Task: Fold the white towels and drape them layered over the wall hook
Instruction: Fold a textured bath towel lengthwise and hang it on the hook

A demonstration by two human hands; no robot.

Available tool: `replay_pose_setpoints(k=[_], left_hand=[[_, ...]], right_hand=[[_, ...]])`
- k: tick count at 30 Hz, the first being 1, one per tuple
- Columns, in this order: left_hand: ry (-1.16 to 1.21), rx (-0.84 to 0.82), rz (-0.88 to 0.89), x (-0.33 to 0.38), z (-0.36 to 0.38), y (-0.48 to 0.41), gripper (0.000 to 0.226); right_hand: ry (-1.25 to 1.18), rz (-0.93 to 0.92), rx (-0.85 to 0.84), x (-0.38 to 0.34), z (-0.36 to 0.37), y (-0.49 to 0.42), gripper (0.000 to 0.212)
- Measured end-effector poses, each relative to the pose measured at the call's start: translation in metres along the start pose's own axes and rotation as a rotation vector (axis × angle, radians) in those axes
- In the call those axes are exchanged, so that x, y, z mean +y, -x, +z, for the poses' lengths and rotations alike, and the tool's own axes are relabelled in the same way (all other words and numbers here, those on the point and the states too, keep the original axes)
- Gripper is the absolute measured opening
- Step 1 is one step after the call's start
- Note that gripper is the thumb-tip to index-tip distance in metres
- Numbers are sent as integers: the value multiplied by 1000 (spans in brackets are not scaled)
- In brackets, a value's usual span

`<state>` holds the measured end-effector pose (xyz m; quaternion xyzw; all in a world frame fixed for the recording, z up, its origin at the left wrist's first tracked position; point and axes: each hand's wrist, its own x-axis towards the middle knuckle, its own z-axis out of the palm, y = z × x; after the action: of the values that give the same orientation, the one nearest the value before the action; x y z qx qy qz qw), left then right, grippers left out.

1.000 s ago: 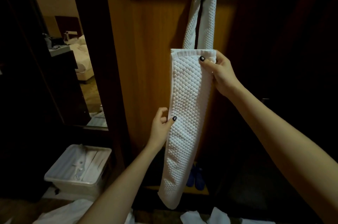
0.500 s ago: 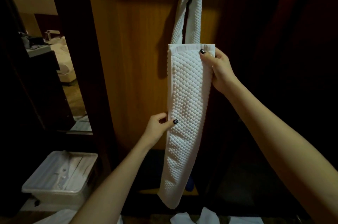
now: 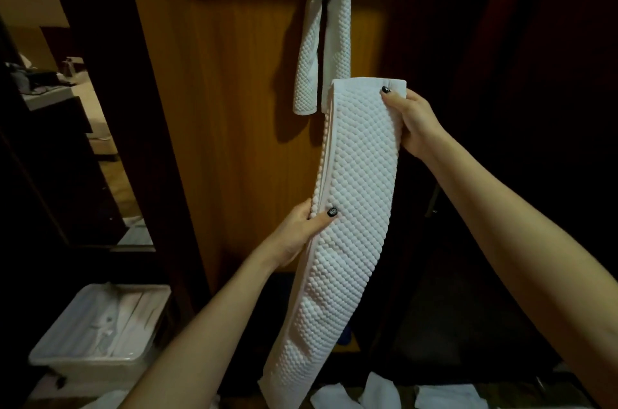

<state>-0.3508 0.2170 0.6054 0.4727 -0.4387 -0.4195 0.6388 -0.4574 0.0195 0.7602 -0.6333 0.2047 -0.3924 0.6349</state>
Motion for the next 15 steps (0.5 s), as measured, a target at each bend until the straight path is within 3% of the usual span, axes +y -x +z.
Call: replay_pose_setpoints(k=[4, 9, 12, 15], left_hand=[[127, 52, 17, -5, 15, -5, 37], [201, 85, 67, 14, 18, -24, 35], [198, 69, 57, 28, 17, -34, 37], [148, 74, 50, 32, 22, -40, 27]], right_hand=[[2, 190, -4, 16, -6, 6, 32], [85, 439, -210, 67, -17, 61, 48], [-55, 488, -315, 71, -29, 84, 49], [-122, 421, -374, 59, -35, 88, 43]])
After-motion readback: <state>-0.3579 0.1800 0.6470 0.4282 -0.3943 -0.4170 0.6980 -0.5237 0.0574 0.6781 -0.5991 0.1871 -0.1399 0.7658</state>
